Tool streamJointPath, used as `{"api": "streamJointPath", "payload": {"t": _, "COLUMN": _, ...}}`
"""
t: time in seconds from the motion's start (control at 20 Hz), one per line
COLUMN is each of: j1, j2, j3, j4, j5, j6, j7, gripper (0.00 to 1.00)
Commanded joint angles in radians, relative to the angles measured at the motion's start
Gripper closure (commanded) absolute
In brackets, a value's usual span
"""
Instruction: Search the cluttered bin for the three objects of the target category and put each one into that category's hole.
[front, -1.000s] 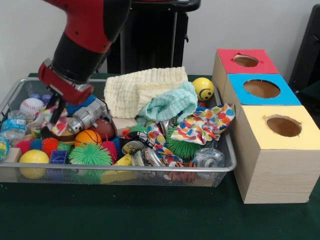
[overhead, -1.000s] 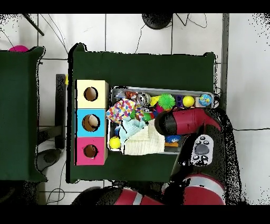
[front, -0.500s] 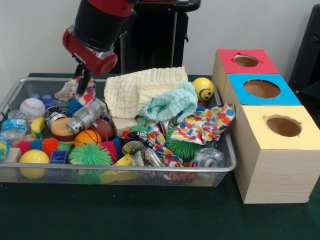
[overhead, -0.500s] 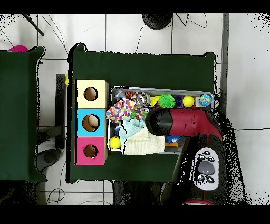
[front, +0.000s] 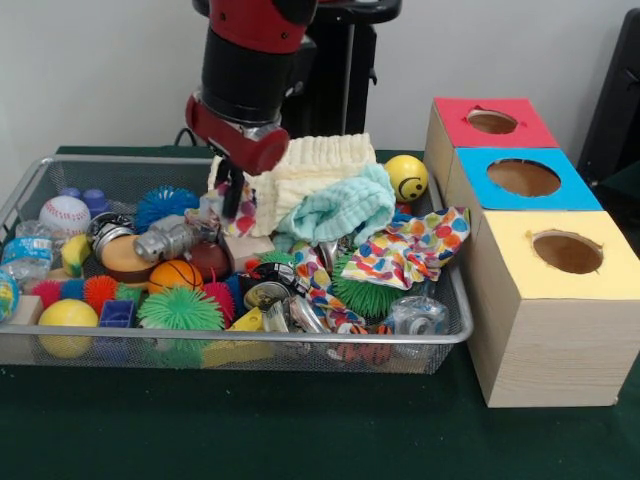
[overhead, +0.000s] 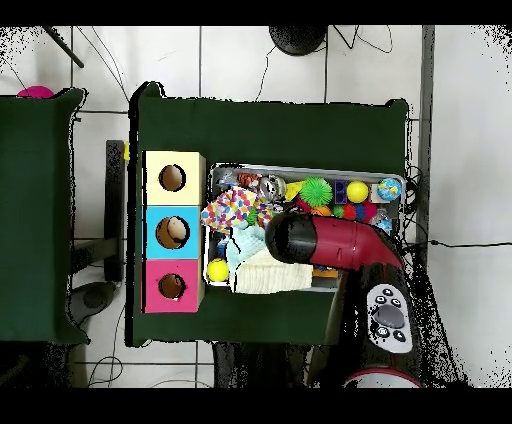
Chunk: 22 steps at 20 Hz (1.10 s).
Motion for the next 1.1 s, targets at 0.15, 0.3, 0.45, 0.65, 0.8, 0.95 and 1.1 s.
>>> {"api": "streamJointPath", "payload": {"t": 0.15, "j1": 0.006, "j2": 0.056, "j3": 0.123, "j4": 0.162, "j5": 0.125, "j6": -0.06, "j7": 0.168, "gripper": 1.0}}
{"api": "streamJointPath", "payload": {"t": 0.3, "j1": 0.032, "j2": 0.047, "j3": 0.116, "j4": 0.183, "j5": 0.168, "j6": -0.053, "j7": 0.184, "gripper": 1.0}}
{"api": "streamJointPath", "payload": {"t": 0.45, "j1": 0.06, "j2": 0.044, "j3": 0.109, "j4": 0.202, "j5": 0.211, "j6": -0.063, "j7": 0.211, "gripper": 1.0}}
{"api": "streamJointPath", "payload": {"t": 0.65, "j1": 0.084, "j2": 0.055, "j3": 0.116, "j4": 0.223, "j5": 0.274, "j6": -0.104, "j7": 0.234, "gripper": 1.0}}
{"api": "streamJointPath", "payload": {"t": 0.8, "j1": 0.102, "j2": 0.076, "j3": 0.116, "j4": 0.228, "j5": 0.314, "j6": -0.14, "j7": 0.247, "gripper": 1.0}}
{"api": "streamJointPath", "payload": {"t": 0.95, "j1": 0.125, "j2": 0.1, "j3": 0.101, "j4": 0.224, "j5": 0.342, "j6": -0.168, "j7": 0.245, "gripper": 1.0}}
{"api": "streamJointPath", "payload": {"t": 1.1, "j1": 0.148, "j2": 0.111, "j3": 0.068, "j4": 0.208, "j5": 0.332, "j6": -0.153, "j7": 0.191, "gripper": 0.0}}
